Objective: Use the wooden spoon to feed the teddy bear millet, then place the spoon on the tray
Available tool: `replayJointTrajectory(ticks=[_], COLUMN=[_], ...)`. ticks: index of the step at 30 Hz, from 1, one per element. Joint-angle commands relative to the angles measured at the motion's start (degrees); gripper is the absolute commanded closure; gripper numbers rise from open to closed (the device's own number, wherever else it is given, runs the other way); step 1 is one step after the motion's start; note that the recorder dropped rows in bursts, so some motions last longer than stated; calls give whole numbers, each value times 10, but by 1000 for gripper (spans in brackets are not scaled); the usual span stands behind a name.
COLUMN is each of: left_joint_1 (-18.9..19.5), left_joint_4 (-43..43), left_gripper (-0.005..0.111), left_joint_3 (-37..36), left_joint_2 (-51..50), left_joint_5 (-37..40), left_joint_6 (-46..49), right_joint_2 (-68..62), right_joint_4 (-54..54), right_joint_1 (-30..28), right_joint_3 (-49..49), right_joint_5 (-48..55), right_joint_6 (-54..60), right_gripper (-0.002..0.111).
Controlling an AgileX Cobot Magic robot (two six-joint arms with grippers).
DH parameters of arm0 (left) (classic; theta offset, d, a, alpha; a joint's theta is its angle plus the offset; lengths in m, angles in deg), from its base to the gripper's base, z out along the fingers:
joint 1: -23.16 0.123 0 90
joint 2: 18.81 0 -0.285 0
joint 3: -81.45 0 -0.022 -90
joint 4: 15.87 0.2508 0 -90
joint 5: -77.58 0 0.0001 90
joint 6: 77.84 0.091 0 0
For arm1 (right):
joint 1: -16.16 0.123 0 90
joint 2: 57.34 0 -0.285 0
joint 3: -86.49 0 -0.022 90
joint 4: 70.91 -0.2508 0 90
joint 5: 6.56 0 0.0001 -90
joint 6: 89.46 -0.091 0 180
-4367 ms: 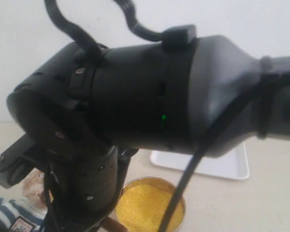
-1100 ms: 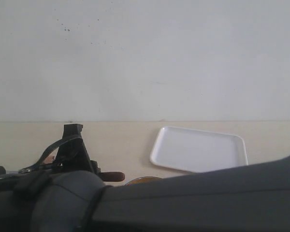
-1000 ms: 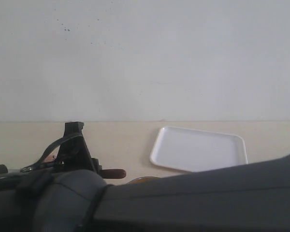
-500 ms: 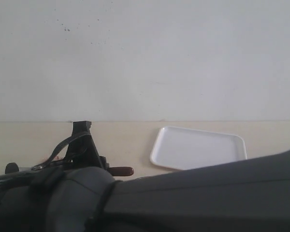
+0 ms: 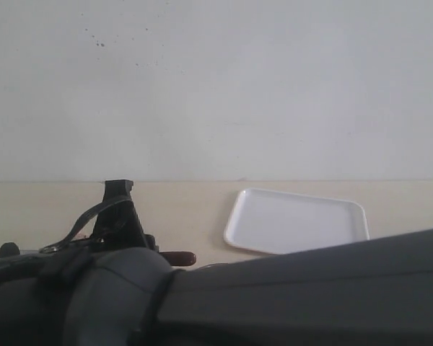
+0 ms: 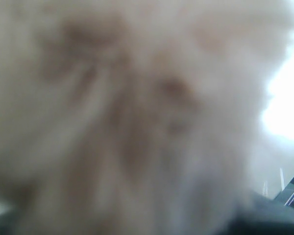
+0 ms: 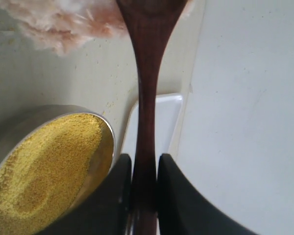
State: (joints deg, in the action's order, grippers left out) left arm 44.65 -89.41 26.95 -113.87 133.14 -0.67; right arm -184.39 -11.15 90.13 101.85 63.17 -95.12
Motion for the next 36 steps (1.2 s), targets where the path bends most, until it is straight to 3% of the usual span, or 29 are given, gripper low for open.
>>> replayJointTrajectory(ticks=[1,22,28,36], left_joint_1=[1,1,1,1], left_joint_4=[-5,-5,-5,-5], left_gripper=[103,103,103,103], left_joint_3=[-1,-1,-1,-1], left_joint_2=[-1,-1,-1,-1], left_joint_5=[12,12,12,12], left_joint_6=[5,5,5,5], right_joint_2=[7,35,86,182], right_joint_4=[2,21,21,-89], right_joint_1=[4,5,-9,-15], right_joint_3=[0,-63,-105,-160], right_joint_5=[2,2,2,2], right_joint_6=[0,-32,-93,-143], right_gripper=[106,106,106,106])
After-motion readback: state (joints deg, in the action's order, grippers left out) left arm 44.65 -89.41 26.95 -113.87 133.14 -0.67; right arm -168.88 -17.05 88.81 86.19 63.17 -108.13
